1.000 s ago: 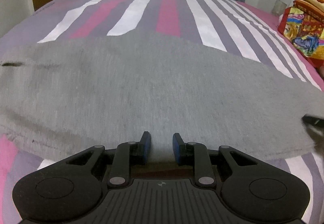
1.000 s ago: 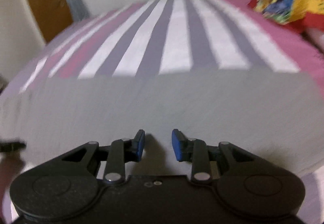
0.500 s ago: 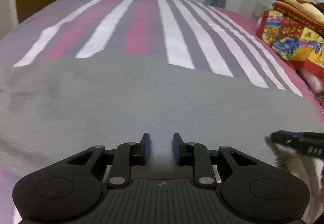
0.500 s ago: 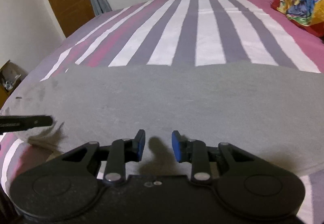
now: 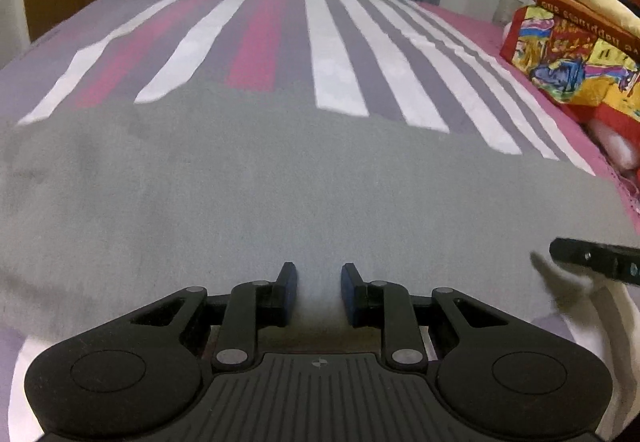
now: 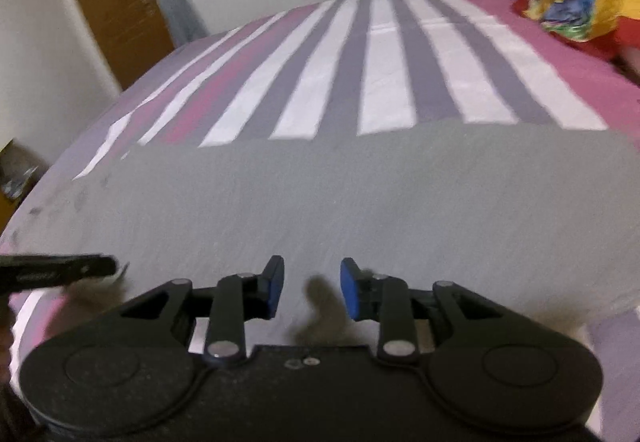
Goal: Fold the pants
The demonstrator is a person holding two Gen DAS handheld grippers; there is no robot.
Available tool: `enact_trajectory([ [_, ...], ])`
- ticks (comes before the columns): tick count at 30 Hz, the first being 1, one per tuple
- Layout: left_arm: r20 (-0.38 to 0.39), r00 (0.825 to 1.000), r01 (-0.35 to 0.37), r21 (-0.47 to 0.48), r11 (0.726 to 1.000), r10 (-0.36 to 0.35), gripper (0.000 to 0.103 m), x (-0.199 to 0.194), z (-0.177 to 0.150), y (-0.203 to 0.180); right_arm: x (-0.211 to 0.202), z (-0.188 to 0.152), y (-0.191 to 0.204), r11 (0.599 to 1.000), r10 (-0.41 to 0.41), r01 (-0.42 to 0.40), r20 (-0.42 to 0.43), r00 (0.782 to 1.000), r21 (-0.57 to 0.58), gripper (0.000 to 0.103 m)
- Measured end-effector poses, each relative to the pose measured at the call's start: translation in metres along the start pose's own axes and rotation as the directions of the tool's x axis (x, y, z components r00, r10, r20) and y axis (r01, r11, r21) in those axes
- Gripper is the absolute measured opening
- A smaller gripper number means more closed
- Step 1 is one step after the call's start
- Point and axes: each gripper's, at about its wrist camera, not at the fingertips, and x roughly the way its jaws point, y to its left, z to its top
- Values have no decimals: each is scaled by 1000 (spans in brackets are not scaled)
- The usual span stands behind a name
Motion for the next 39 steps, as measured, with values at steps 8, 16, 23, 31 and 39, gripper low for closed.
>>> enact_trajectory([
  [8,-10,1000,-10,10,1000,10,24,35,26,-21,32,39,-14,995,-97,98,46,994,-26,32],
  [16,-23,1000,-11,30,999,12,24,39,15,-18,42,38,-70,978,-200,199,9,980,59,8],
  [23,-20,1000,-6,43,999,7,24,22,-2,-18,-5,1,-69,979,-199,195,52,979,63,28],
  [31,-24,1000,12,10,1000,-11,24,6,-17,-8,-38,-10,-115,943,-284,268,57,957,200,28],
  [39,-22,1000,-1,-12,1000,1,24,1,-18,-10,-66,-24,-125,930,-310,286,73,948,230,28],
])
